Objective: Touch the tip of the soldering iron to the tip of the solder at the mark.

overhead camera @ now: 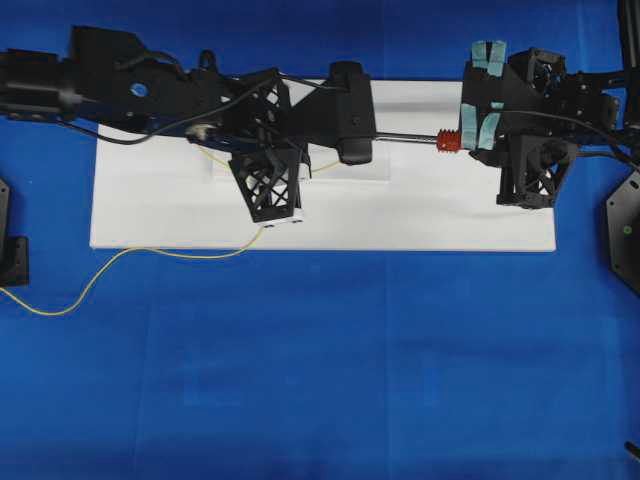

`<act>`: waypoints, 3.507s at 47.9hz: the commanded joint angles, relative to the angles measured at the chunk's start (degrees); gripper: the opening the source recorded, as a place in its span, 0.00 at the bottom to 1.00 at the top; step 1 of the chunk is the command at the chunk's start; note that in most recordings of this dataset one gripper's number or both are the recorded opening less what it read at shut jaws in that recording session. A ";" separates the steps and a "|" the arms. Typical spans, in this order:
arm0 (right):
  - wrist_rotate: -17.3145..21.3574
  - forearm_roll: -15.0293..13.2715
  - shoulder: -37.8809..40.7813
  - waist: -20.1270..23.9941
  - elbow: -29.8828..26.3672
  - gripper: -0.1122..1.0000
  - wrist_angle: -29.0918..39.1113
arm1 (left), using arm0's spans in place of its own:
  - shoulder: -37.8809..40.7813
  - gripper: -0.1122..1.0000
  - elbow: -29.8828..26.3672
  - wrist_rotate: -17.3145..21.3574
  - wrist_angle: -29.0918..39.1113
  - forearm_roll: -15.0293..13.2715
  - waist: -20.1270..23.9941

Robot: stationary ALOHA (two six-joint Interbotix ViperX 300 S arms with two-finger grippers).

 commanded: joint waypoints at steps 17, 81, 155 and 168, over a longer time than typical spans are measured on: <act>0.00 -0.53 0.00 -0.18 -0.35 0.16 -0.97 | 1.76 0.12 -1.23 -0.35 -0.70 0.18 0.62; -0.09 -0.53 9.40 0.26 -3.08 0.16 -1.23 | 2.55 0.12 -2.11 -0.09 0.26 0.18 0.62; -0.09 -0.53 10.81 0.62 -3.34 0.16 -1.23 | 3.08 0.12 -2.81 -0.09 0.53 0.18 0.44; -0.09 -0.53 10.72 0.62 -3.43 0.16 -1.23 | 3.16 0.12 -2.81 -0.09 0.62 0.18 0.35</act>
